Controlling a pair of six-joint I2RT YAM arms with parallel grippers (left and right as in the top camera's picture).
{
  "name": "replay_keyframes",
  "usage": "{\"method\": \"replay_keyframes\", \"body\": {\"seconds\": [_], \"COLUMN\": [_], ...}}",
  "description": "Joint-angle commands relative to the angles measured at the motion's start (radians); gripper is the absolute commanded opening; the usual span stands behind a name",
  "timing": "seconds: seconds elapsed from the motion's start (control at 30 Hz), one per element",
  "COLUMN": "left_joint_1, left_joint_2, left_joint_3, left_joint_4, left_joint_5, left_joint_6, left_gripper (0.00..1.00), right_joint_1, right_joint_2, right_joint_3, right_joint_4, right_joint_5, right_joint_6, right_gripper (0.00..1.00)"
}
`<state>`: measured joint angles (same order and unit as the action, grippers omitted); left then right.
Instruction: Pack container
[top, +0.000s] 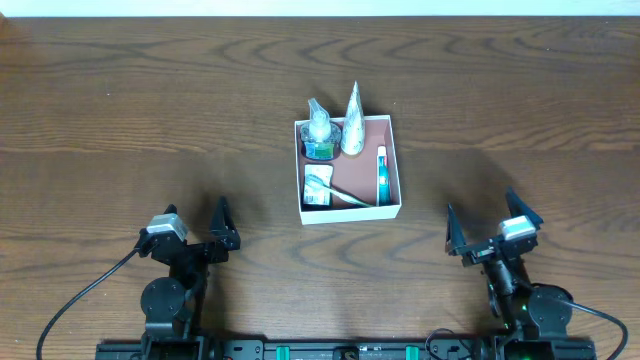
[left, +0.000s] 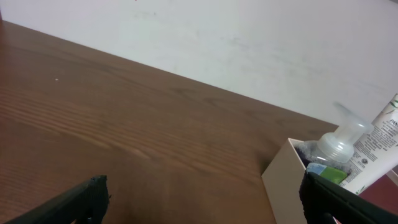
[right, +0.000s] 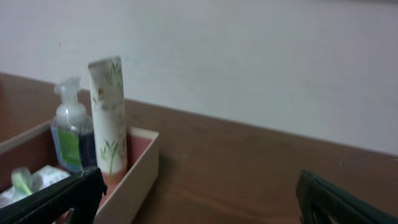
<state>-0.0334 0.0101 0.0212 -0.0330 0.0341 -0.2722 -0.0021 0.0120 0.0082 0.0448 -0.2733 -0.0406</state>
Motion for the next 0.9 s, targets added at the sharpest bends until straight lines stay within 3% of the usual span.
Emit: {"method": "replay_keyframes", "body": {"seconds": [0.0, 0.33, 0.87], "left_joint_1": [0.005, 0.005, 0.005], "left_joint_2": [-0.005, -0.005, -0.005], "left_joint_3": [-0.017, -0.017, -0.017], "left_joint_4": [-0.040, -0.040, -0.040], "left_joint_5": [-0.027, -0.027, -0.027], "left_joint_6": [0.010, 0.010, 0.010], "left_gripper": [0.98, 0.98, 0.98], "right_joint_1": [-0.004, -0.004, -0.003], "right_joint_2": [-0.007, -0.007, -0.007], "right_joint_3": [-0.003, -0.003, -0.003], "right_joint_4": [-0.038, -0.094, -0.109], "right_joint_5": [0.015, 0.154, 0.164], "right_joint_6": [-0.020, 0.074, 0.032], "right_gripper": [0.99, 0.99, 0.99]}}
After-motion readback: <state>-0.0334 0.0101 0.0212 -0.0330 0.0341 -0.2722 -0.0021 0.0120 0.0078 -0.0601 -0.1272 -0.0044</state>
